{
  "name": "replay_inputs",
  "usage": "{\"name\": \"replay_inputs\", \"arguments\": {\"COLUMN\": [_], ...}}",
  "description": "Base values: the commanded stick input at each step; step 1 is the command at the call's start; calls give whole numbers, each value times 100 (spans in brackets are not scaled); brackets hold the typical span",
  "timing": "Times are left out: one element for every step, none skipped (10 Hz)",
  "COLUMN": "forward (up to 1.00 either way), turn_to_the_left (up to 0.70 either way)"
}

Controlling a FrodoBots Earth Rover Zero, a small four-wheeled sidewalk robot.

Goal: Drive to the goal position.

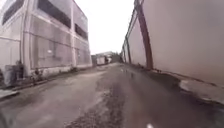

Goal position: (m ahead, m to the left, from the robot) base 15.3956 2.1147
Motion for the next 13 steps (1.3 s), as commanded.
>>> {"name": "replay_inputs", "arguments": {"forward": [85, 85, 85, 85, 85, 85, 85, 85, 85, 85, 85, 85, 85], "turn_to_the_left": [0, 0, 0, 0, 0, 0, 0, 0, 0, 0, 0, 0, 0]}}
